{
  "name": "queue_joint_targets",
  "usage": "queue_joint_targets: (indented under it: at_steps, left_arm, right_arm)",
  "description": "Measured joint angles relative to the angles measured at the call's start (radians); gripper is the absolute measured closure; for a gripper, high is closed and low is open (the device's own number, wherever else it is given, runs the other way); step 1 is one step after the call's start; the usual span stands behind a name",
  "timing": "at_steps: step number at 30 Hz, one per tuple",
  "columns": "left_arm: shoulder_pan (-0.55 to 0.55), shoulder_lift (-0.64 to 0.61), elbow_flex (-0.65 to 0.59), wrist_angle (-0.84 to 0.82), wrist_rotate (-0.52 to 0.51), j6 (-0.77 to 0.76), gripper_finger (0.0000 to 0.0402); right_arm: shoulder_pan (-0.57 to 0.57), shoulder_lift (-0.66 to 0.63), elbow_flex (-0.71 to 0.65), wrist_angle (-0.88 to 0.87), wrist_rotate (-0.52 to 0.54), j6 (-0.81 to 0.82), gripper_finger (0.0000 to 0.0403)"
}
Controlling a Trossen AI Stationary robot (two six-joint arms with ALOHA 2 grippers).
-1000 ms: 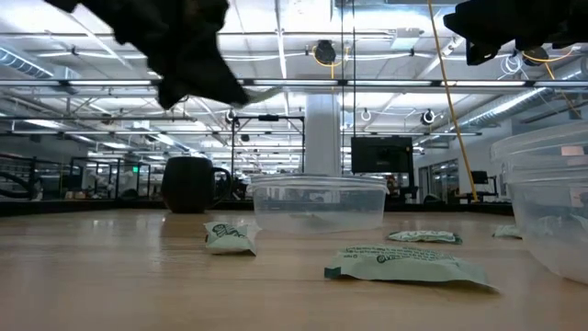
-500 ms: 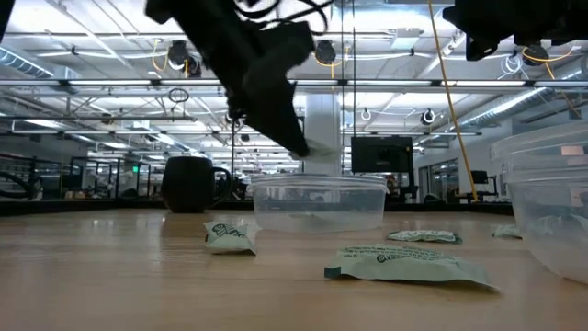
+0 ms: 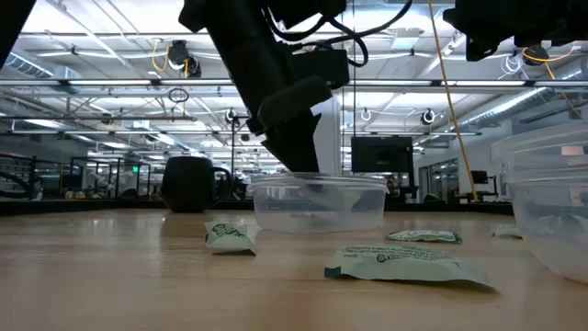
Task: Pick and place Stevia / Truvia into bins
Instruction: Put the stevia packet into the top transparent container, then put the stevia packet into the bottom transparent container
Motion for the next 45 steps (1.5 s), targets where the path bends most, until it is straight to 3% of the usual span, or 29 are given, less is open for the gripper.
queue_joint_targets:
  at_steps: [15,23,32,36,41,45]
  left_arm:
    - [-0.001,-0.034,0.000,0.001,0.014,0.088,0.0344]
    - [-0.025,-0.213,0.000,-0.032,0.023,0.099,0.0344]
    - [-0.102,-0.450,0.000,-0.244,0.009,0.051,0.0344]
    - [-0.134,-0.507,0.000,-0.341,-0.043,0.020,0.0344]
    - [-0.166,-0.545,0.000,-0.458,-0.150,-0.014,0.0344]
    - [-0.174,-0.558,0.001,-0.524,-0.206,-0.068,0.0344]
  right_arm:
    - [0.000,0.000,0.000,0.000,0.000,0.000,0.0307]
    - [0.000,0.000,0.000,-0.027,-0.003,0.004,0.0307]
    - [0.001,0.014,0.002,-0.059,-0.004,0.101,0.0307]
    - [0.003,0.097,0.045,-0.085,-0.038,0.139,0.0307]
    - [0.003,0.312,0.166,-0.088,-0.128,0.221,0.0307]
    - [0.035,0.483,0.298,-0.199,-0.233,0.300,0.0307]
